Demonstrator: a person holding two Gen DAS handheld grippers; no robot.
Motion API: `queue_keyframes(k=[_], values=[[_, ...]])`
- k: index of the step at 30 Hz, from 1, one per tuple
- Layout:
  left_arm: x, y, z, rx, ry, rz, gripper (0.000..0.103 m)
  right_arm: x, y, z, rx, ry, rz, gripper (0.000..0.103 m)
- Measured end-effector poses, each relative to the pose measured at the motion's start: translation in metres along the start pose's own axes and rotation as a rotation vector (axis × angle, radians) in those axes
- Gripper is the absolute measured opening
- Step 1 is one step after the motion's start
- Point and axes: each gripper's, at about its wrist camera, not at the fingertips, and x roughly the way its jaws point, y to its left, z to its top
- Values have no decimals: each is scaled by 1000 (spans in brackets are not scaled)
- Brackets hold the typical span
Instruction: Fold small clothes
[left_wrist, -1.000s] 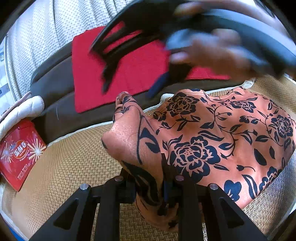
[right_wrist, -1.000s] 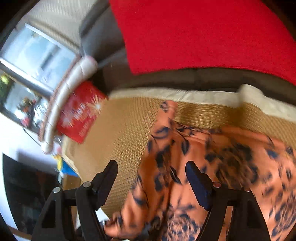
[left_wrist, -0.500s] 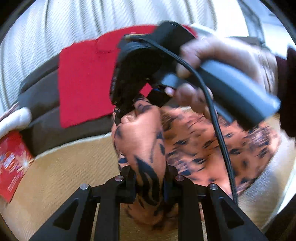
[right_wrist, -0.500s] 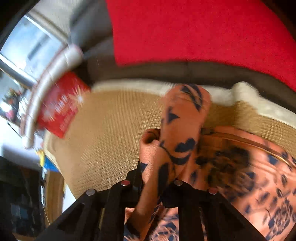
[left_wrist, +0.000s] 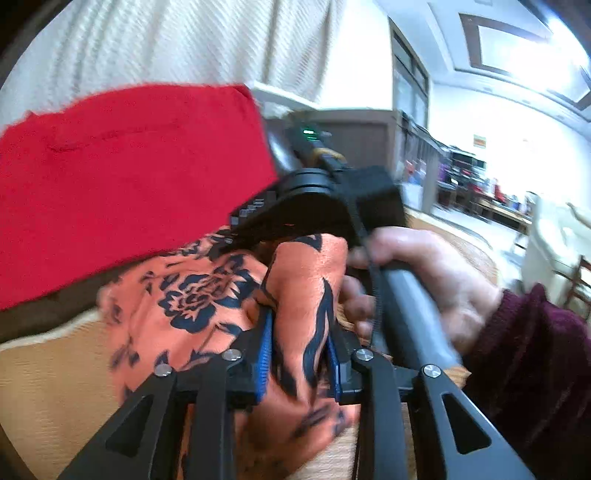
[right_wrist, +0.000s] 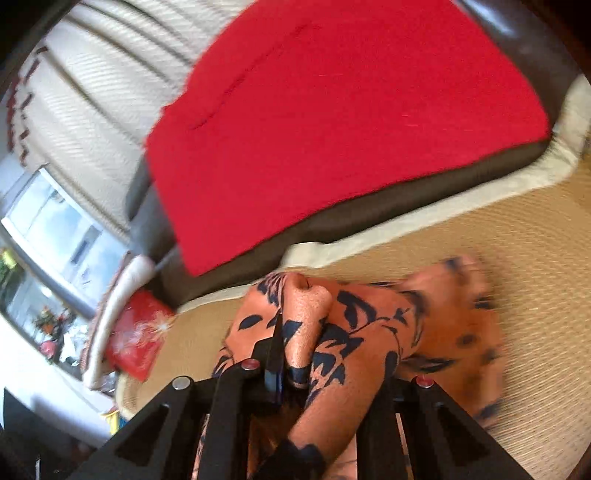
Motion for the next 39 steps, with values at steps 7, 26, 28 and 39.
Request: queue_keyframes(k=[7, 26, 28, 39], values=[[-12, -1, -2, 9, 35, -113, 74, 12, -91, 2, 152, 37, -88, 19], [-16, 99, -39, -216, 176, 176, 79, -49, 1, -42, -43, 38, -161, 27], [-5, 92, -45, -174, 233, 201, 79, -18, -6, -53, -8, 158, -257, 26], [1, 94, -54, -187, 256, 185, 83, 13, 1, -3, 66, 33, -300, 27]])
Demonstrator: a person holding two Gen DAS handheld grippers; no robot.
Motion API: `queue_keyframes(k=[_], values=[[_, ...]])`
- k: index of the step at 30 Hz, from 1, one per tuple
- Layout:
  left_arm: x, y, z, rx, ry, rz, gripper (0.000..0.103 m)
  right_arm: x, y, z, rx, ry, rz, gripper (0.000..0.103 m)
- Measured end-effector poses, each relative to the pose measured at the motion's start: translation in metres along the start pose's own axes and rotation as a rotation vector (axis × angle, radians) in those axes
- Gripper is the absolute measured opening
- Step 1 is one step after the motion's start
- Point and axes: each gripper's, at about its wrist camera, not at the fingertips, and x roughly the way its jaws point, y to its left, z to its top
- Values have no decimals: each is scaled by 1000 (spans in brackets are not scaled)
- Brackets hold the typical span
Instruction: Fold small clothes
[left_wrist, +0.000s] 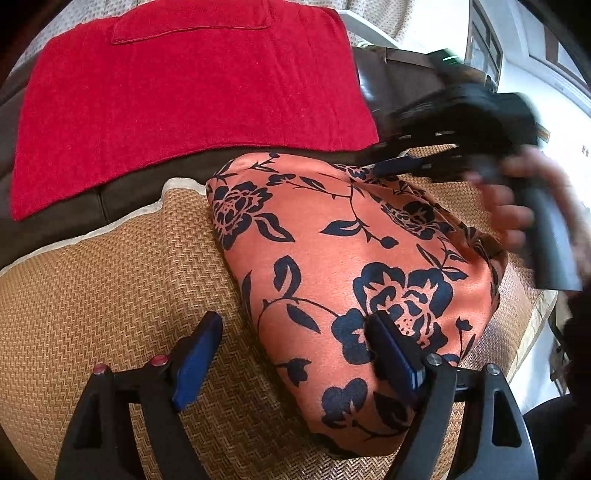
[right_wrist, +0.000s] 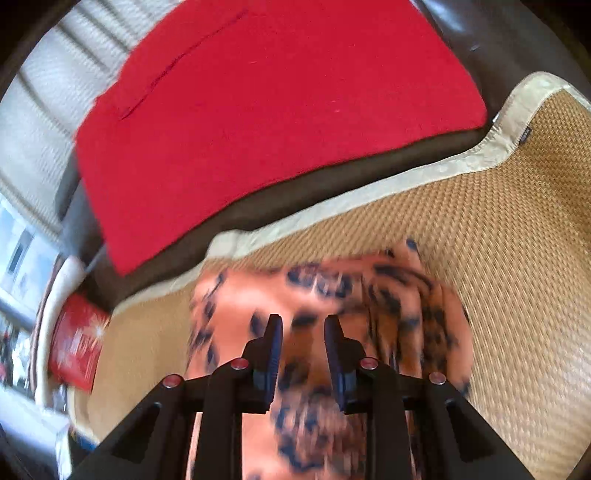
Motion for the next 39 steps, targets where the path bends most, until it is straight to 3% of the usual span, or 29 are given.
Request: queue_keyframes(k=[2, 4, 6, 10, 14, 17, 20, 23, 27, 32, 39], values=[[0, 1, 1, -2, 1, -7, 83, 23, -14, 3, 23, 19, -57, 28], [1, 2, 1, -1, 2, -9, 84, 43, -28, 1, 58, 79, -29, 28], [1, 2, 1, 2, 1, -5, 84, 34, -22, 5, 42, 57, -32, 30], [1, 0, 2, 5, 3, 6, 84, 17, 9, 3, -47, 4, 109, 30], [-5, -3, 0, 14, -1, 19, 84, 28, 53, -10, -167, 57, 203, 29], [-7, -5, -3, 20, -2, 32, 84, 62, 56, -21, -168, 168, 137, 31], [-9, -5, -4, 16, -2, 26, 84, 55, 44, -14, -104, 165, 175, 31], [-10, -6, -4, 22, -3, 30, 84, 35, 41, -13, -112, 134, 147, 31], [-7, -10, -4, 19, -1, 32, 84, 2, 30, -24, -146, 98, 68, 31], [-1, -11, -3, 16, 0, 37, 85, -29, 13, -38, -188, 66, -98, 31], [2, -13, -2, 19, -3, 49, 85, -27, -11, -52, -190, 71, -81, 31]])
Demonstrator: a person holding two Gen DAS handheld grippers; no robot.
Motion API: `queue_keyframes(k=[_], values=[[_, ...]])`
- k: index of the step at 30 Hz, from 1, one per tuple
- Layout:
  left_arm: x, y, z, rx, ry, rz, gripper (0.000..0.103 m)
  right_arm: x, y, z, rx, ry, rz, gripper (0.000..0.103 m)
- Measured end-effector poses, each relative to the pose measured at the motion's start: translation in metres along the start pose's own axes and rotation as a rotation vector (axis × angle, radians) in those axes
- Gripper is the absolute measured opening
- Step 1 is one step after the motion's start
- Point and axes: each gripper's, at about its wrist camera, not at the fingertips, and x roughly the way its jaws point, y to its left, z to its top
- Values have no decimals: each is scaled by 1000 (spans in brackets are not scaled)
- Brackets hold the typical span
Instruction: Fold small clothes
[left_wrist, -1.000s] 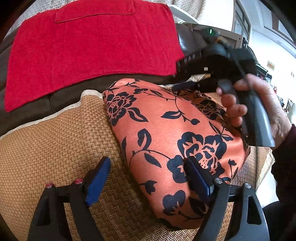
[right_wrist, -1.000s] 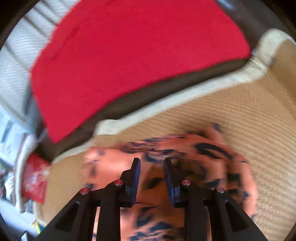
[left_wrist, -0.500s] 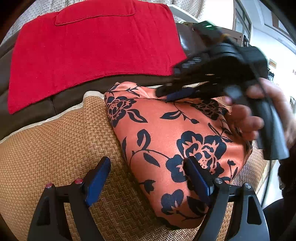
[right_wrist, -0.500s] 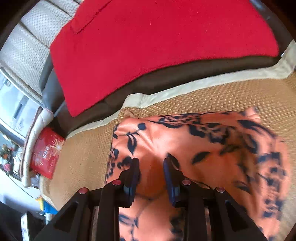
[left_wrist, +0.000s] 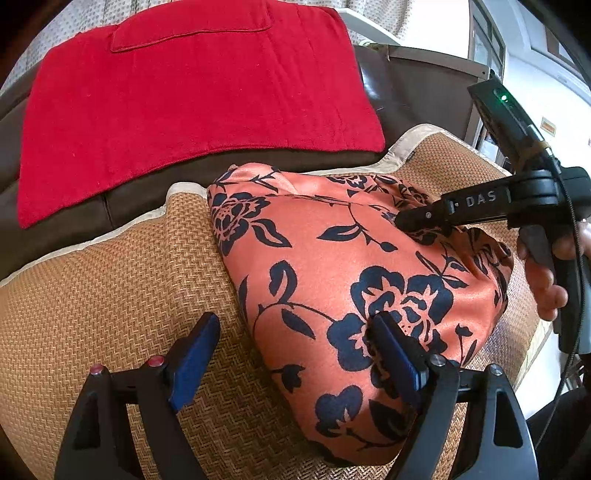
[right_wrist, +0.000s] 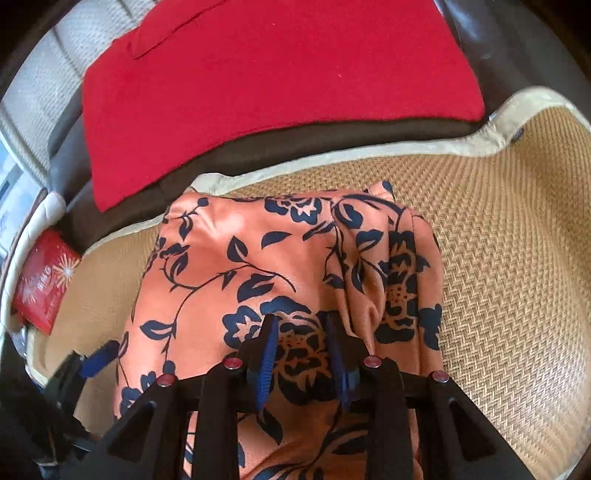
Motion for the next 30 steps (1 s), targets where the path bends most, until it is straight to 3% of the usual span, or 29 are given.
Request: queue_keyframes(k=[9, 12, 16, 21, 25, 26, 27, 28, 30], values=[[0, 1, 1, 0, 5, -4, 85, -39, -3, -17, 68, -78, 6, 31], [1, 1, 1, -1, 5, -2, 85, -21, -11, -22, 82, -28, -7, 31], [0, 0, 1, 1, 2, 0, 85, -20, -21, -21, 118, -28, 45, 31], [1, 0, 2, 1, 4, 2, 85, -41, -31, -19, 139, -78, 118, 32], [0, 0, 5, -6, 15, 9, 87, -67, -29, -16, 119, -199, 126, 32], [-1, 0, 6, -13, 18, 12, 87, -71, -27, -16, 119, -215, 109, 39], [-1, 1, 8, -18, 21, 15, 87, -71, -26, -14, 126, -219, 81, 70], [-3, 2, 11, -22, 26, 15, 87, -73, -26, -15, 139, -220, 32, 81], [-10, 8, 16, -41, 7, 12, 87, -73, -32, -18, 164, -235, -35, 82]])
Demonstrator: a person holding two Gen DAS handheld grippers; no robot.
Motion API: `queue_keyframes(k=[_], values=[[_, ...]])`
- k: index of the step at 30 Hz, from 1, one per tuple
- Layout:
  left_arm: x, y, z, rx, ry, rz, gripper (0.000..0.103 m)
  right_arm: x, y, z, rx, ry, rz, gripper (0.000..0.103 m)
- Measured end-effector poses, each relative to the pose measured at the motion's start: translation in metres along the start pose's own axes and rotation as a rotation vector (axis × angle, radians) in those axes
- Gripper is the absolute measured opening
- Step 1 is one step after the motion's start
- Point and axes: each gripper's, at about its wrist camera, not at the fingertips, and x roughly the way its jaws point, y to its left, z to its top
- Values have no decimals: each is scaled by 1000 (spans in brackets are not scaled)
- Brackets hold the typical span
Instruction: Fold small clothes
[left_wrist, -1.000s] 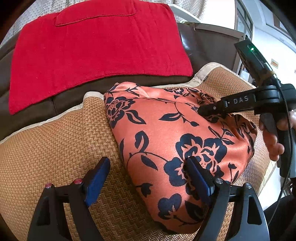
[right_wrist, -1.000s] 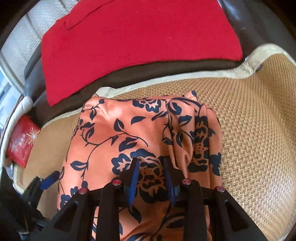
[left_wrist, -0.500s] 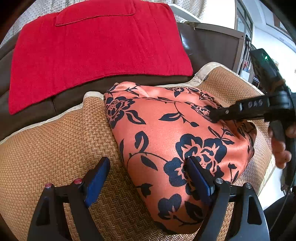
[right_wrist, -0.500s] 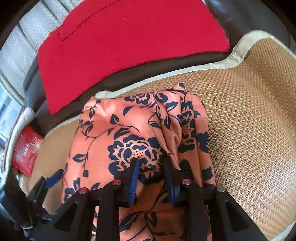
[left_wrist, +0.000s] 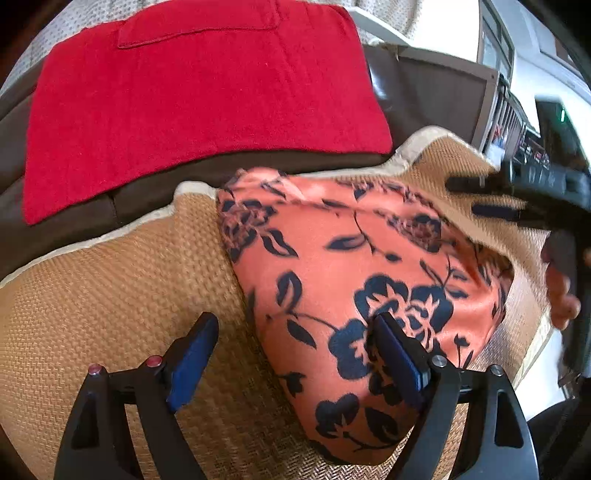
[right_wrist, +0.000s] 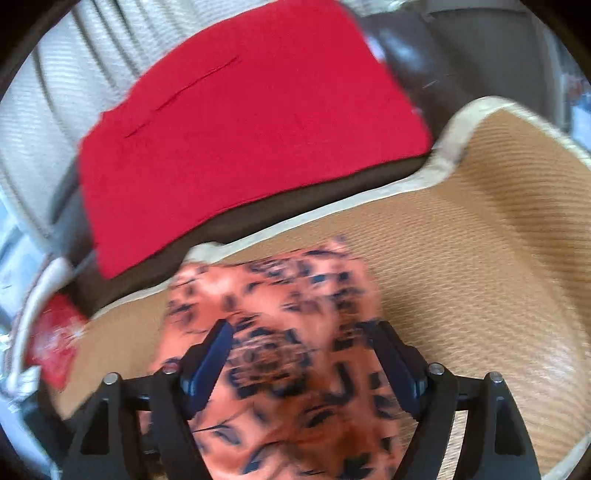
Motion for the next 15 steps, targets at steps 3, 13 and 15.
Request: queue_keyframes(k=[3, 13, 15], values=[[-5, 18, 7, -80, -23, -46, 92, 11, -23, 1, 84, 79, 73, 82], [51, 47, 3, -414, 152, -393, 96, 64, -43, -17, 194, 248, 246, 81], [48, 33, 4, -366, 138, -373, 96, 72, -32, -19, 166, 248, 243, 80]])
